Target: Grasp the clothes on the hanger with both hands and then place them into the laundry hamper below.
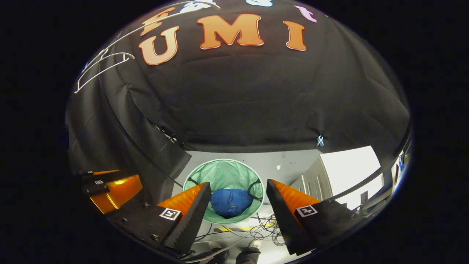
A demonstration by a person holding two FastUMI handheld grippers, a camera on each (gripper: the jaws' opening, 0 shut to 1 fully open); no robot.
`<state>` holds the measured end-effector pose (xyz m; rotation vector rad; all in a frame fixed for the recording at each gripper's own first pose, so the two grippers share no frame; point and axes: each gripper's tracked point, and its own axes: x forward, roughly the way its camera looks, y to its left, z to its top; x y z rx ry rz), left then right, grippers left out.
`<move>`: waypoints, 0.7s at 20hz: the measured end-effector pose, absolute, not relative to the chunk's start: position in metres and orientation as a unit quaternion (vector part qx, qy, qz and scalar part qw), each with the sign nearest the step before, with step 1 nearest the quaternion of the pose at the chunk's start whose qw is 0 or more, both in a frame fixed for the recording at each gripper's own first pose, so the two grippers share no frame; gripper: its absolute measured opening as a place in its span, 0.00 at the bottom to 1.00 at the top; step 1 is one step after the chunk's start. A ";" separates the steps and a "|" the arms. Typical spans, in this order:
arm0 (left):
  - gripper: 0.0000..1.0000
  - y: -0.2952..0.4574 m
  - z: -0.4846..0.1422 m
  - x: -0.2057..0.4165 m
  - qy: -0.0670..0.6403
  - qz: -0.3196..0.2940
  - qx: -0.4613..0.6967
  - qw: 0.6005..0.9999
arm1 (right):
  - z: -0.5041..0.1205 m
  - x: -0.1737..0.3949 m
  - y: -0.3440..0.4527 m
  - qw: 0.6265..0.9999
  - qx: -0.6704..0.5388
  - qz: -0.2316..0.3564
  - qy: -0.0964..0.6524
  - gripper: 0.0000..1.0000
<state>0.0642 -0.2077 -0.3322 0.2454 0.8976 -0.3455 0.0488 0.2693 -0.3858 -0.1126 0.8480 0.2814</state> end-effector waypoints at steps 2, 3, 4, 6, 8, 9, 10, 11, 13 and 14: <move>0.97 -0.204 -0.313 0.064 0.414 -0.167 0.113 0.888 | -0.366 0.045 0.258 0.909 -0.059 0.131 0.390 0.99; 0.97 -0.204 -0.303 0.062 0.408 -0.168 0.108 0.891 | -0.354 0.043 0.252 0.914 -0.056 0.128 0.380 0.99; 0.97 -0.203 -0.289 0.061 0.400 -0.172 0.103 0.894 | -0.340 0.044 0.248 0.920 -0.051 0.127 0.367 0.99; 0.97 -0.198 -0.264 0.061 0.380 -0.174 0.104 0.902 | -0.311 0.040 0.235 0.930 -0.048 0.126 0.343 0.99; 0.97 -0.195 -0.236 0.061 0.357 -0.177 0.101 0.912 | -0.281 0.039 0.224 0.938 -0.046 0.125 0.319 0.99; 0.97 -0.194 -0.222 0.062 0.345 -0.179 0.096 0.916 | -0.266 0.038 0.220 0.943 -0.045 0.124 0.306 0.99; 0.97 -0.194 -0.207 0.065 0.330 -0.180 0.088 0.923 | -0.250 0.037 0.215 0.947 -0.042 0.122 0.295 0.99; 0.97 -0.192 -0.195 0.067 0.314 -0.178 0.082 0.929 | -0.235 0.035 0.211 0.951 -0.041 0.120 0.282 0.99; 0.96 -0.187 -0.167 0.066 0.293 -0.175 0.078 0.937 | -0.210 0.030 0.200 0.958 -0.041 0.116 0.258 0.99; 0.96 -0.187 -0.155 0.065 0.279 -0.176 0.072 0.941 | -0.196 0.033 0.194 0.962 -0.039 0.116 0.245 0.99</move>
